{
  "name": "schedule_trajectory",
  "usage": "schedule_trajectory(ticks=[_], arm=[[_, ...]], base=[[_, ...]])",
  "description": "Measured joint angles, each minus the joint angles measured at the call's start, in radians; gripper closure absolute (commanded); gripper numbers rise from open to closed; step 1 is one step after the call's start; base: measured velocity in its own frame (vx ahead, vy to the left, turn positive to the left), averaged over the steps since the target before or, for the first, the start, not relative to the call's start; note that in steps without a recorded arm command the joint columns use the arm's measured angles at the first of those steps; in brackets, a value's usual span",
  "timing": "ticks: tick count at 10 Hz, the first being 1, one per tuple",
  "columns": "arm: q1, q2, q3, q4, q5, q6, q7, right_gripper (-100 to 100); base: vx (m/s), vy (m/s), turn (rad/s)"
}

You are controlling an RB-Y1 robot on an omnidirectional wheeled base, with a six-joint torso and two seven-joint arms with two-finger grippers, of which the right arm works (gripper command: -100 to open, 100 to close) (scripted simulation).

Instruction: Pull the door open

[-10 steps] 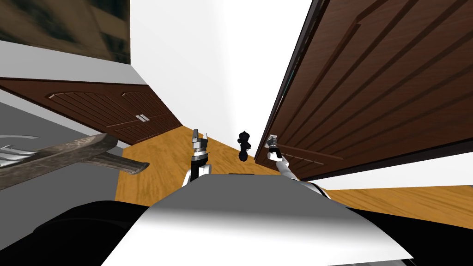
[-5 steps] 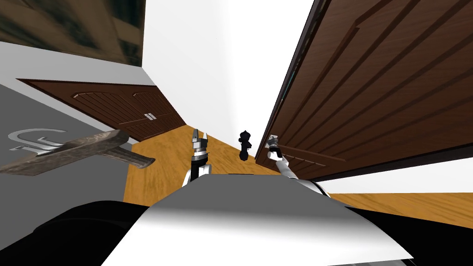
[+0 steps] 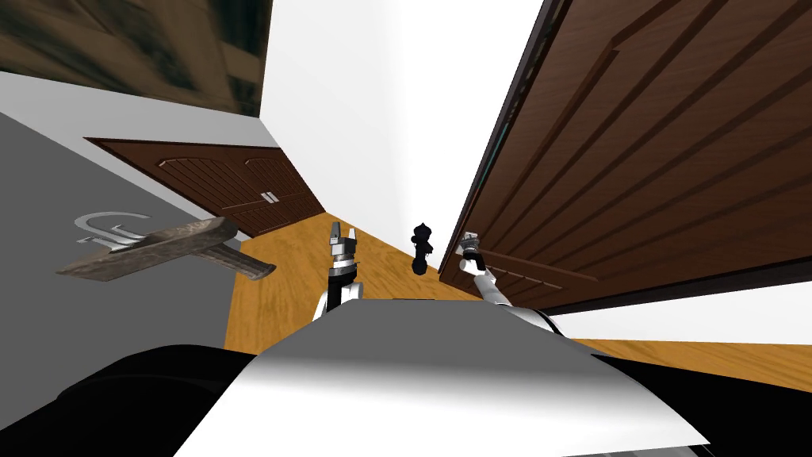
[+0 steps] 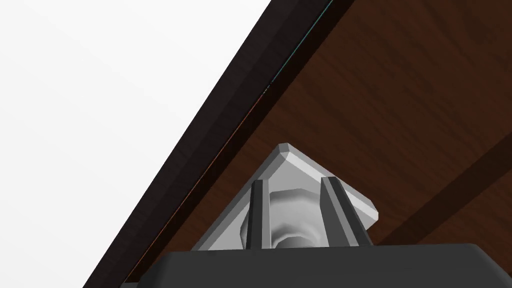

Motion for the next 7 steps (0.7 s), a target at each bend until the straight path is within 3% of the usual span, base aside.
schedule_trajectory(ticks=[3,5,6,7], arm=[[-0.018,-0.006,0.004,0.031,-0.031,-0.012,-0.07,100],[-0.015,-0.008,-0.001,0.013,-0.055,0.001,-0.107,100],[-0.019,-0.012,0.001,0.021,-0.068,-0.002,-0.13,-100],[-0.02,-0.006,-0.001,0.009,-0.081,-0.002,-0.148,-100]], base=[[-0.045,-0.013,0.067],[-0.042,-0.015,0.05],[-0.091,-0.014,0.023],[-0.137,0.028,0.02]])
